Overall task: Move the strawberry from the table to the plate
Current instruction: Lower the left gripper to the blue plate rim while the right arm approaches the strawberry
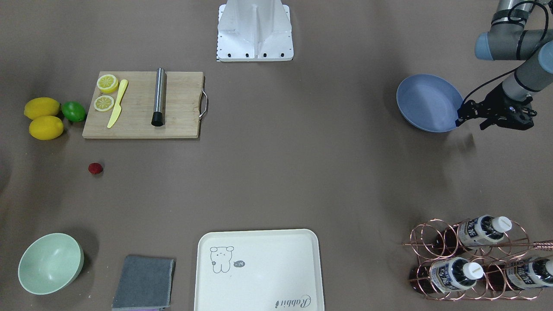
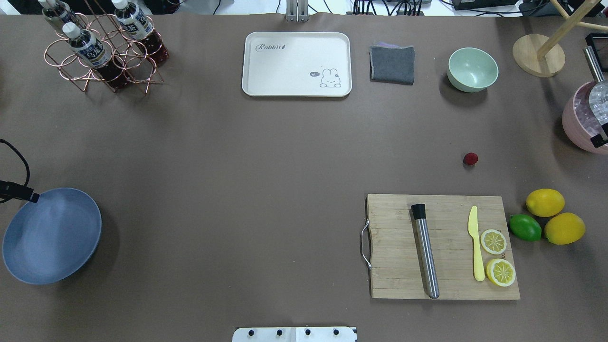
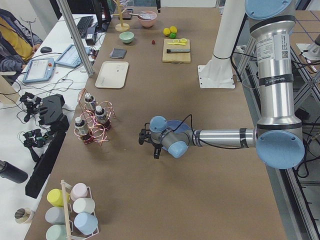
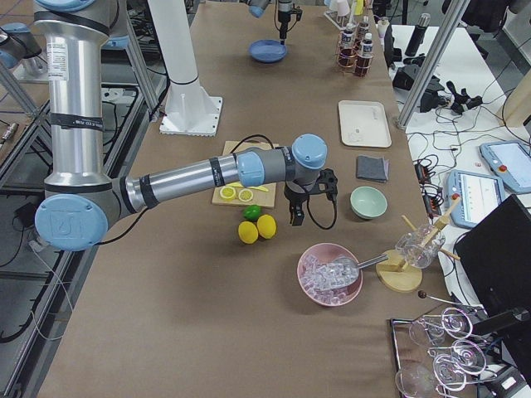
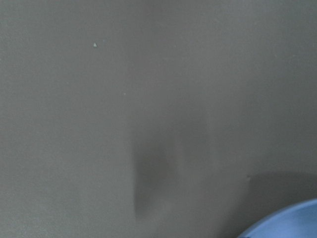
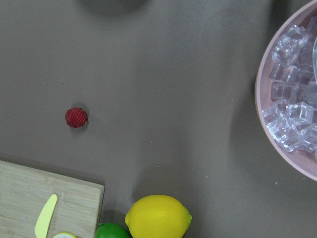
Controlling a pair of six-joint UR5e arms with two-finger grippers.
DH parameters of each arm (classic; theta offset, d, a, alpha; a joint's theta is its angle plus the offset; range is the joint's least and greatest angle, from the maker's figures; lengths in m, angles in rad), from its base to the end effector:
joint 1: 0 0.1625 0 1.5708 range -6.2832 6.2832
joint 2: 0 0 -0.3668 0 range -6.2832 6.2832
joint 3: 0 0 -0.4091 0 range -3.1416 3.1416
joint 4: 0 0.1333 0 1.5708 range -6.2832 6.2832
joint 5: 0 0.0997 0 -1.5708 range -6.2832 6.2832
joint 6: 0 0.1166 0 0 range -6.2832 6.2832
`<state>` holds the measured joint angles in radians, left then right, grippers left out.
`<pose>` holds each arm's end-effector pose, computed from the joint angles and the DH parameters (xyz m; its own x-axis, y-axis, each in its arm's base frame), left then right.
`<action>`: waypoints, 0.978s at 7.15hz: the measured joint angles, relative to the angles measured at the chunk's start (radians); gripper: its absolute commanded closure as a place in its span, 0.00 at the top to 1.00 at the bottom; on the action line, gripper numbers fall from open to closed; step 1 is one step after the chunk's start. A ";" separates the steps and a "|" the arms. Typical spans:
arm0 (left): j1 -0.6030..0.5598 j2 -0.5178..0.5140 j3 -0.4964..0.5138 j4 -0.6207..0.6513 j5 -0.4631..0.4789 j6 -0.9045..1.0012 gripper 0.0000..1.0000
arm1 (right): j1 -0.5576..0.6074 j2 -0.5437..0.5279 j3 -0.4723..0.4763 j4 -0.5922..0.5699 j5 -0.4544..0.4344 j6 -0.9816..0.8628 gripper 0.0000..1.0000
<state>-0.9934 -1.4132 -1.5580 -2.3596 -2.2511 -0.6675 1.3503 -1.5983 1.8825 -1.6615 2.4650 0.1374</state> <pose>0.2114 -0.4344 0.6102 0.6305 0.1506 -0.7614 -0.0693 0.9880 0.1380 -0.0668 -0.4918 0.4669 0.6021 -0.1494 0.7843 0.1334 0.9873 0.0857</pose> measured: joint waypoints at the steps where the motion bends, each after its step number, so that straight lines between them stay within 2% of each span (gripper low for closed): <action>1: 0.002 0.012 -0.003 -0.021 -0.004 0.005 0.86 | 0.000 0.000 0.006 0.000 0.000 0.000 1.00; 3: 0.002 0.039 -0.002 -0.088 -0.032 0.011 0.85 | 0.000 0.000 0.013 0.000 -0.001 0.001 1.00; 4: 0.003 0.050 0.002 -0.112 -0.041 0.013 0.79 | 0.000 0.001 0.014 0.001 -0.001 0.000 1.00; 5: 0.007 0.058 0.006 -0.128 -0.045 0.013 0.66 | 0.000 0.001 0.015 0.001 -0.001 -0.001 1.00; 6: 0.016 0.065 0.006 -0.135 -0.045 0.014 0.61 | 0.000 0.001 0.015 0.001 -0.001 -0.002 1.00; 7: 0.027 0.077 0.007 -0.145 -0.045 0.014 0.51 | 0.000 0.000 0.015 0.000 -0.001 -0.002 1.00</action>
<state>-0.9661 -1.3364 -1.5507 -2.5049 -2.2964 -0.6535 1.3499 -1.5982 1.8975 -1.6611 2.4636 0.1353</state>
